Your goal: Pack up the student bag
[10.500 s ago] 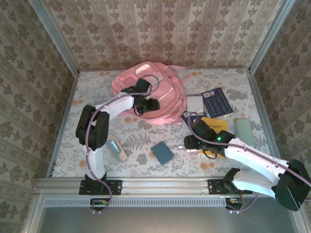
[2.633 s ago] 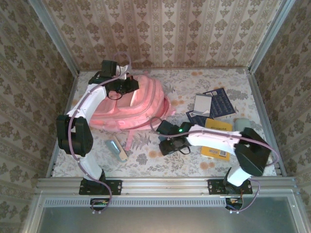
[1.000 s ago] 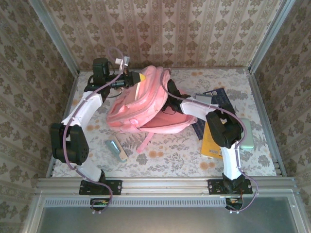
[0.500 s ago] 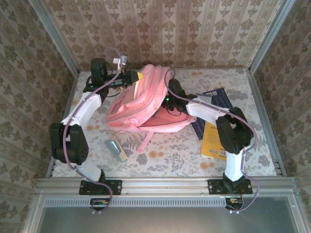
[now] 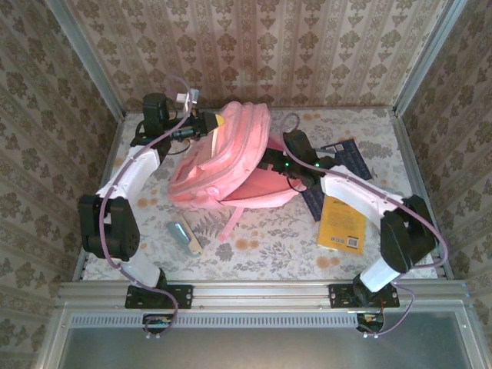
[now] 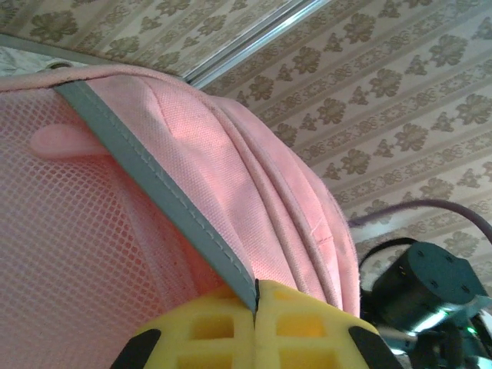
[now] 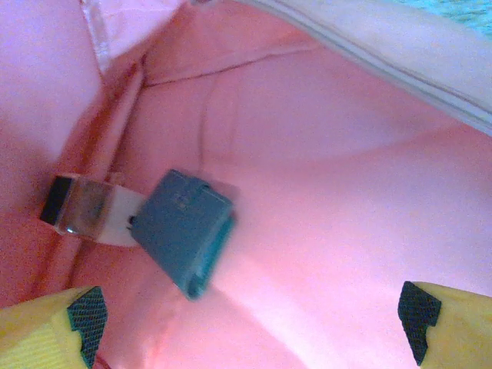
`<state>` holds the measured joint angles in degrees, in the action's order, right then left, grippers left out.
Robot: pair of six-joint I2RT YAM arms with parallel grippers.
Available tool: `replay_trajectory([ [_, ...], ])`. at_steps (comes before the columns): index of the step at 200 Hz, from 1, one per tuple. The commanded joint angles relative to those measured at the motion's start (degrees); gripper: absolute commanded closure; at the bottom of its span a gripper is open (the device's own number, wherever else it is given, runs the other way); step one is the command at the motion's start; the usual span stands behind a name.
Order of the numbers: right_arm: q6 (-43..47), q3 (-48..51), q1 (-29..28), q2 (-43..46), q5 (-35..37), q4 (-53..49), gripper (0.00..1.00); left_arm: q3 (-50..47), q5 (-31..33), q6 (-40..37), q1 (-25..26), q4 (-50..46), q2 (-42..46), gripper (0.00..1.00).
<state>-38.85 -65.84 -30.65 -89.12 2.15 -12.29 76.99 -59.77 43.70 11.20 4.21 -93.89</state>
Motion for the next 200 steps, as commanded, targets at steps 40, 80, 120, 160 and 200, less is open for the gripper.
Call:
replay_trajectory([
  [40, 8.5, 11.2, -1.4, 16.7, -0.5, 8.3, 0.01, 2.2, 4.4, -4.6, -1.8, -2.8, 0.2, 1.0],
  [80, 20.4, 9.4, -12.7, 17.4, -1.0, 4.7, 0.04, 2.4, 6.1, -5.2, -2.3, -5.1, -0.5, 1.0],
  [120, 25.3, 3.1, -26.0, 10.4, 0.9, 0.7, 0.03, 2.0, 7.2, -5.0, -3.4, -6.1, -1.4, 1.0],
  [160, 25.5, -8.6, -32.9, -4.5, -4.3, -7.7, 0.03, 2.1, 9.7, -5.9, -4.8, -9.7, -1.5, 1.0],
  [200, 24.3, -23.9, -37.0, -20.6, -3.3, -17.9, 0.03, 1.3, 10.4, -5.0, -5.8, -9.2, -1.1, 1.0],
])
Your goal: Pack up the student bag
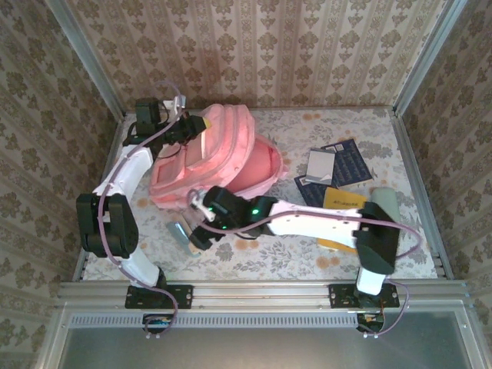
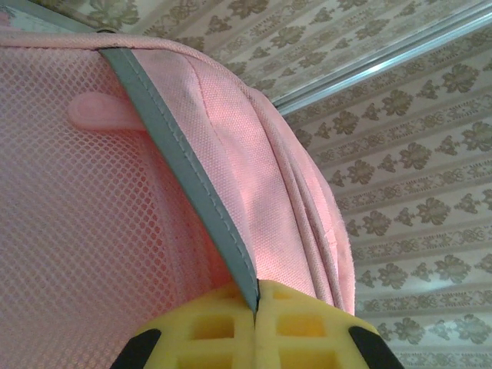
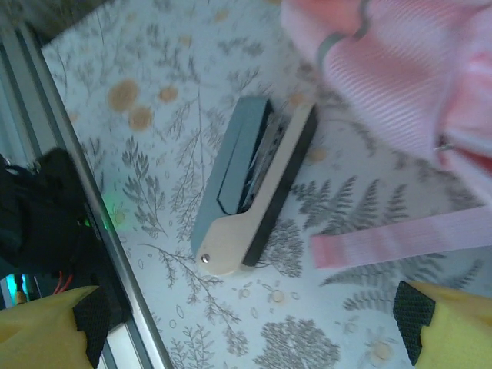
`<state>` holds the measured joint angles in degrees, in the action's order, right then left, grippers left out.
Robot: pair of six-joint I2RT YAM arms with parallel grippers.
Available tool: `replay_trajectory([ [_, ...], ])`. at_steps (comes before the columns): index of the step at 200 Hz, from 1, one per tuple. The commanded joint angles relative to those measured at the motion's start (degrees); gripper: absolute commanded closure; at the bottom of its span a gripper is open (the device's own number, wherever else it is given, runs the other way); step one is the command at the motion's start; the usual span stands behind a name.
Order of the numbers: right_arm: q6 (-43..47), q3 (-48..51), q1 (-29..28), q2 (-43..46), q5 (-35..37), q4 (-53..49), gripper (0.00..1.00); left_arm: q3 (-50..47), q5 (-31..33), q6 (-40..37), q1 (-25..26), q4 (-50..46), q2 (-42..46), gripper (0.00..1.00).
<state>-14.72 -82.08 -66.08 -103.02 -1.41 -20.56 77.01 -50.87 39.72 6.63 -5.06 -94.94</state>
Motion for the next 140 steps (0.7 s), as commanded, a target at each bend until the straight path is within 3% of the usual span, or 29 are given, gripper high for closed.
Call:
replay_trajectory([
  [1, 0.2, -8.1, -1.6, -7.1, 0.3, -9.8, 0.03, 1.3, 1.5, -1.1, -1.2, 0.0, -0.1, 1.0],
  [105, -0.8, -28.9, -4.5, -30.3, 5.9, -21.7, 0.0, 1.0, 1.8, -0.7, -1.5, -0.1, 0.4, 1.0],
  [140, -0.6, -31.3, -4.7, -33.4, 9.6, -22.3, 0.01, 0.9, 1.6, -0.4, -1.5, 0.2, 0.3, 1.0],
])
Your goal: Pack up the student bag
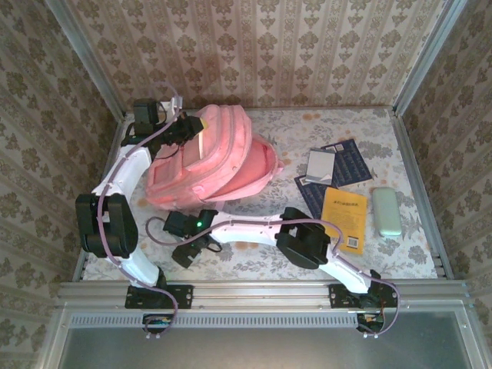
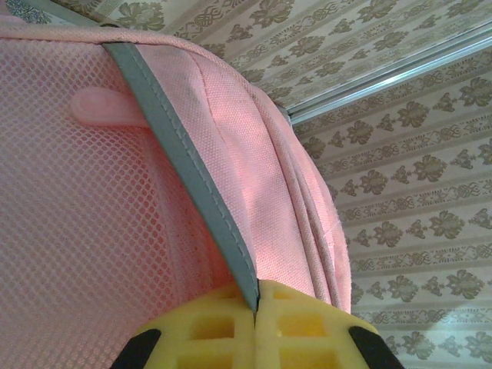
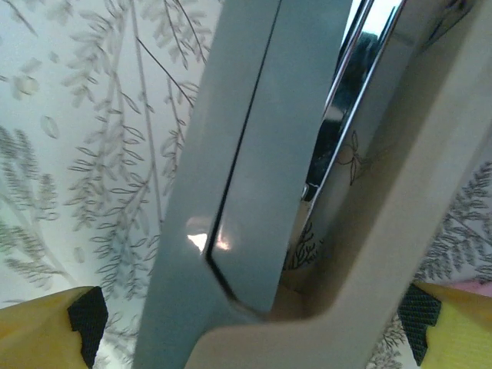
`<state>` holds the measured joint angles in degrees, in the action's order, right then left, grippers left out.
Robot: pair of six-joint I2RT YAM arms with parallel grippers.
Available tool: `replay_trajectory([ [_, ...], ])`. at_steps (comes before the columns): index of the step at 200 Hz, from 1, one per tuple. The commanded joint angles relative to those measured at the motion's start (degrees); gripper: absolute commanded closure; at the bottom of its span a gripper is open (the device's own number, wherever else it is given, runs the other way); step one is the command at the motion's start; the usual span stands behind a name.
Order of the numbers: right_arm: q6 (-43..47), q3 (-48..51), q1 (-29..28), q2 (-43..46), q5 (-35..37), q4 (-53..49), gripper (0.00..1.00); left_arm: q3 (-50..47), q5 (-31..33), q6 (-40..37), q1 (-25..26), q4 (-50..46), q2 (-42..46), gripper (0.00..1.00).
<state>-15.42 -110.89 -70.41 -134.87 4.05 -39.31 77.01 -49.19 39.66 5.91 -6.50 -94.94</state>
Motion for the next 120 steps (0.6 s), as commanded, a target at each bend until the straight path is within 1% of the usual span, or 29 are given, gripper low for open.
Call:
replay_trajectory([
  [1, 0.1, -2.5, -0.3, -1.6, 4.2, -3.5, 0.01, 0.9, -0.1, -0.4, -0.8, 1.7, 0.2, 1.0],
  [50, 0.0, -2.8, -0.4, -2.4, 5.3, -2.3, 0.16, 0.9, -0.1, -0.3, -0.7, 1.7, 0.2, 1.0],
  [62, 0.0, -2.8, -0.4, -2.4, 5.1, -1.9, 0.23, 1.0, -0.1, -0.3, -0.8, 1.8, 0.1, 1.0],
  [72, 0.2, -3.0, -0.4, -2.4, 4.9, -2.0, 0.31, 1.0, 0.0, -0.3, -0.8, 1.7, 0.0, 1.0],
  [84, 0.1, -3.2, -0.4, -2.3, 4.9, -1.9, 0.39, 1.1, 0.0, -0.3, -0.7, 1.7, 0.0, 1.0],
  [92, 0.1, -3.1, -0.4, -2.2, 4.8, -1.8, 0.42, 1.1, 0.0, -0.3, -0.8, 1.6, -0.1, 1.0],
  [120, 0.2, -0.7, -0.5, 0.1, 4.6, -0.3, 0.45, 1.3, -0.3, -0.4, -0.8, 1.5, -0.3, 1.0],
])
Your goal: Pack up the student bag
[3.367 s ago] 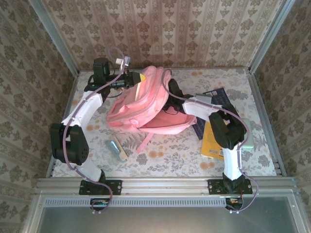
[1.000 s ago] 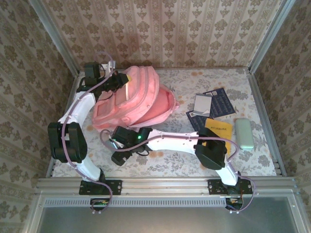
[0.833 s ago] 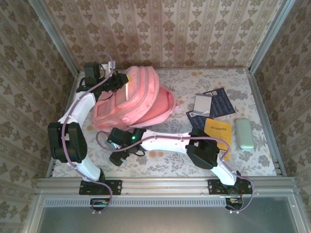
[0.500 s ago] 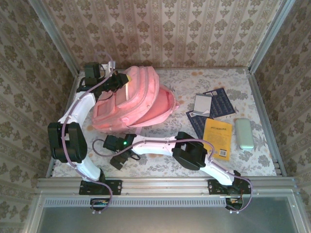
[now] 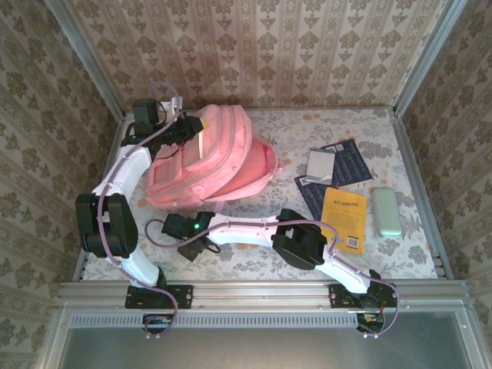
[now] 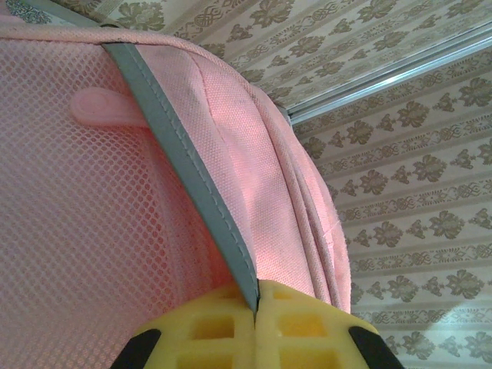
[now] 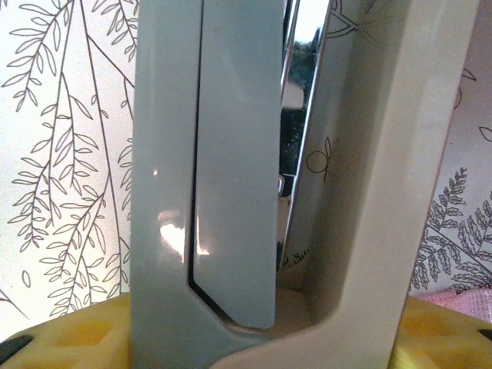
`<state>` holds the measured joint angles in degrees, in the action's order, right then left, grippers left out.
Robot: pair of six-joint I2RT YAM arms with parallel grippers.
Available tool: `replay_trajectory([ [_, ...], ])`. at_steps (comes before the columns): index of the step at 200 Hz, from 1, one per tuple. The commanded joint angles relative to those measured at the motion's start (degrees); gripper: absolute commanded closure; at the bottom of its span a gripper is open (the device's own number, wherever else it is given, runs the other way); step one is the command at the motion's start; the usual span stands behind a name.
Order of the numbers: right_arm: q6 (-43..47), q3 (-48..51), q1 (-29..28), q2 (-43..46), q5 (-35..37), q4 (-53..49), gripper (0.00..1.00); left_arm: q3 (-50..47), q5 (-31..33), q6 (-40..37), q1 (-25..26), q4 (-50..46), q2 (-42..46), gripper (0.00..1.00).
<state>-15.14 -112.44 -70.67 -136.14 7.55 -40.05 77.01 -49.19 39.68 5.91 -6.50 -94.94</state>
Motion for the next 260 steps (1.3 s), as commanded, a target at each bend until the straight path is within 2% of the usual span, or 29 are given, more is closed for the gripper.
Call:
replay_trajectory([
  [1, -0.1, 1.0, -0.2, 1.6, 1.1, 0.6, 0.45, 1.3, -0.3, -0.4, -0.8, 1.5, -0.3, 1.0],
  [73, -0.7, 17.3, 0.4, 15.9, 4.2, 8.4, 0.47, 1.5, -1.2, -0.6, -0.5, 1.3, -1.3, 1.0],
  [153, -6.5, 41.3, 5.2, 35.2, 8.5, 16.8, 0.51, 2.8, -1.2, -4.0, 1.8, -2.2, -1.3, 1.0],
  [209, -10.4, 54.8, 10.2, 53.4, 16.7, 15.0, 0.56, 6.5, -1.5, -10.9, 6.8, -9.2, -1.4, 1.0],
  [260, -12.5, 63.7, 17.2, 70.4, 18.8, 11.4, 0.56, 10.7, -4.0, -12.1, 9.3, -12.5, -1.7, 1.0],
])
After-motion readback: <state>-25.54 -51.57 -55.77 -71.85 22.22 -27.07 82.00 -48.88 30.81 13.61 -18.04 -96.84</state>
